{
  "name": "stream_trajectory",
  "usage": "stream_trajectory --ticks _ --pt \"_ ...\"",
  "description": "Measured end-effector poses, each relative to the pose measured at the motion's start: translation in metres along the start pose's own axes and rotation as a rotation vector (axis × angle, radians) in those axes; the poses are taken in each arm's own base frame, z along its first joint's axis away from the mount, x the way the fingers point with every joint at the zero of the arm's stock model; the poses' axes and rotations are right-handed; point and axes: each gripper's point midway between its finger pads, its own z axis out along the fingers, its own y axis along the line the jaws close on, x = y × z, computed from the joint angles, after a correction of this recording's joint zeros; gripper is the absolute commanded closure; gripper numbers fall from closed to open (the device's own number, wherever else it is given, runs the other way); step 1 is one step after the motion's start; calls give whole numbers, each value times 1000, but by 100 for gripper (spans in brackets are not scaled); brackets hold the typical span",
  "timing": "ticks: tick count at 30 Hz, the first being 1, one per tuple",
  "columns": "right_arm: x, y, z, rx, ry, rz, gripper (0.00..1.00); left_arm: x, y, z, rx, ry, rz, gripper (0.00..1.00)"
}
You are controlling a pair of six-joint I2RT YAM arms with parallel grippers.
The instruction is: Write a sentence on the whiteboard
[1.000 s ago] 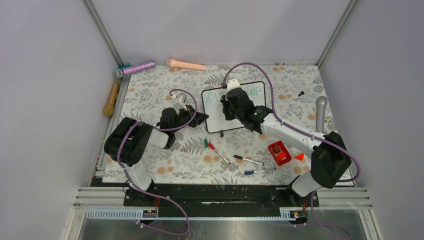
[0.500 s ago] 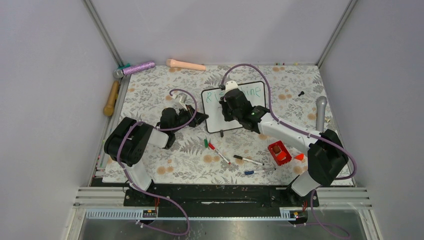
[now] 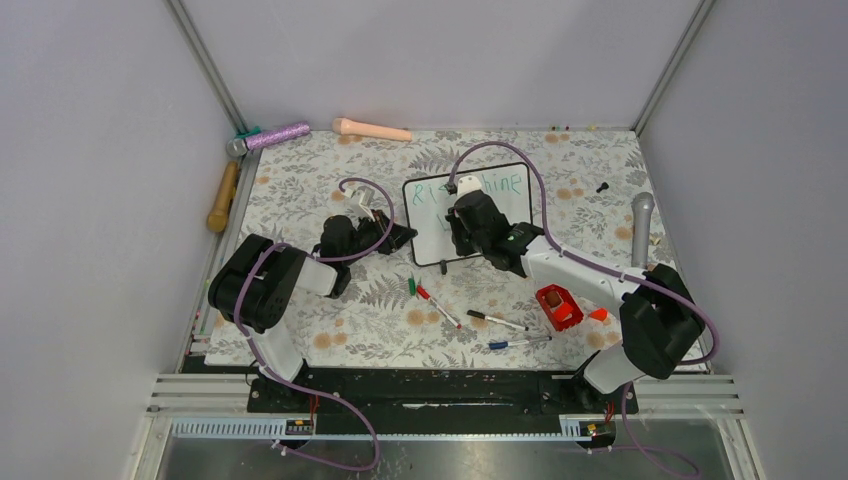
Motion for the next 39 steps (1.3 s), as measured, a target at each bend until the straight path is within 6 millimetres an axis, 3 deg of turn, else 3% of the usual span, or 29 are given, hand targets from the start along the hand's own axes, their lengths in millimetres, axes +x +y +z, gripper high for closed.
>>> stream_trajectory --ticks 14,24,39 --pt "5 -1 -1 3 12 5 100 0 0 0 -1 0 -1 100" --pt "-15 3 -4 -3 -17 0 100 0 0 0 0 1 0 100" --pt "-17 2 1 18 2 -14 100 0 0 0 -3 -1 0 100"
